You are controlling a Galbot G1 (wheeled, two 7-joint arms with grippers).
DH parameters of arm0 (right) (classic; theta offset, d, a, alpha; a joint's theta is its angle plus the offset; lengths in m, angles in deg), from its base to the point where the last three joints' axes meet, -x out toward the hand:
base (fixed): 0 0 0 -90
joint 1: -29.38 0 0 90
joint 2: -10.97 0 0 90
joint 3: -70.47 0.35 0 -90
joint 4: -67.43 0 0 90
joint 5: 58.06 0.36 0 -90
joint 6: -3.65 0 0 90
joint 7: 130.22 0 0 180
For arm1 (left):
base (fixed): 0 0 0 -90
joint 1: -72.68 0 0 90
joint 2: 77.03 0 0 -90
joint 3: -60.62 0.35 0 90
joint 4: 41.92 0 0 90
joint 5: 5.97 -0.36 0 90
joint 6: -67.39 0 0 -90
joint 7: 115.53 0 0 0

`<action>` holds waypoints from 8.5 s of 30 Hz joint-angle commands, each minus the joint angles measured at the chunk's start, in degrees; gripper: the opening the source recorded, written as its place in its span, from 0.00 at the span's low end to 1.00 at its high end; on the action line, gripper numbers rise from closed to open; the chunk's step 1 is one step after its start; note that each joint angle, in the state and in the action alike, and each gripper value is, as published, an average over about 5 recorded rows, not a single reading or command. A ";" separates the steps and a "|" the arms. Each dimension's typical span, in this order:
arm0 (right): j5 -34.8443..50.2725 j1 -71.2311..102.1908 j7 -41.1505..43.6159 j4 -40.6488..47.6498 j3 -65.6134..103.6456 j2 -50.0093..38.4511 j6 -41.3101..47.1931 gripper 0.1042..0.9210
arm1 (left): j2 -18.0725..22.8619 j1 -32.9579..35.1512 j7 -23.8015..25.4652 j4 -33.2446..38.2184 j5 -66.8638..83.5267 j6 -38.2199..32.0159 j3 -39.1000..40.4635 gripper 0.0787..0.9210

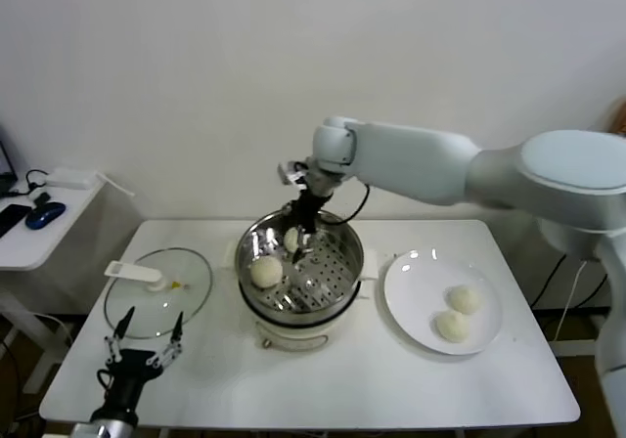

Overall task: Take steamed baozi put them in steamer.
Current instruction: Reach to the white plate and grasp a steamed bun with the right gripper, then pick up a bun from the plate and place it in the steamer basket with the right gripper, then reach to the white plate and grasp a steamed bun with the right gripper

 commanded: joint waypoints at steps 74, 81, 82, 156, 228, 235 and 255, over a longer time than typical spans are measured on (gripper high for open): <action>-37.96 31.52 1.67 -2.58 16.74 -30.44 -5.66 0.86 | 0.80 -0.07 0.00 -2.06 -1.35 0.53 -0.16 0.88; -38.12 31.66 1.63 -2.78 16.68 -30.69 -5.68 0.72 | 0.87 -0.22 0.00 -2.21 -1.39 0.52 -0.13 0.88; -38.10 31.68 1.61 -2.83 16.72 -30.77 -5.68 0.71 | 0.91 -0.24 0.00 -2.24 -1.40 0.51 -0.12 0.88; -64.09 15.84 6.47 -20.43 16.91 2.91 -35.86 0.68 | 0.69 -1.23 -1.69 -1.90 -2.76 3.92 0.04 0.88; -11.53 0.06 0.13 -10.91 1.92 -36.07 1.24 0.88 | -0.27 -4.07 -1.52 -1.01 -0.23 5.62 0.56 0.88; -21.16 13.11 -1.37 -9.86 10.21 -41.11 3.56 0.88 | -0.32 -4.63 -1.42 -1.37 -0.46 5.65 1.41 0.88; -41.27 32.49 0.24 2.49 25.40 -35.74 -5.02 0.88 | -0.07 -3.97 -1.37 -1.37 -0.83 5.63 1.43 0.88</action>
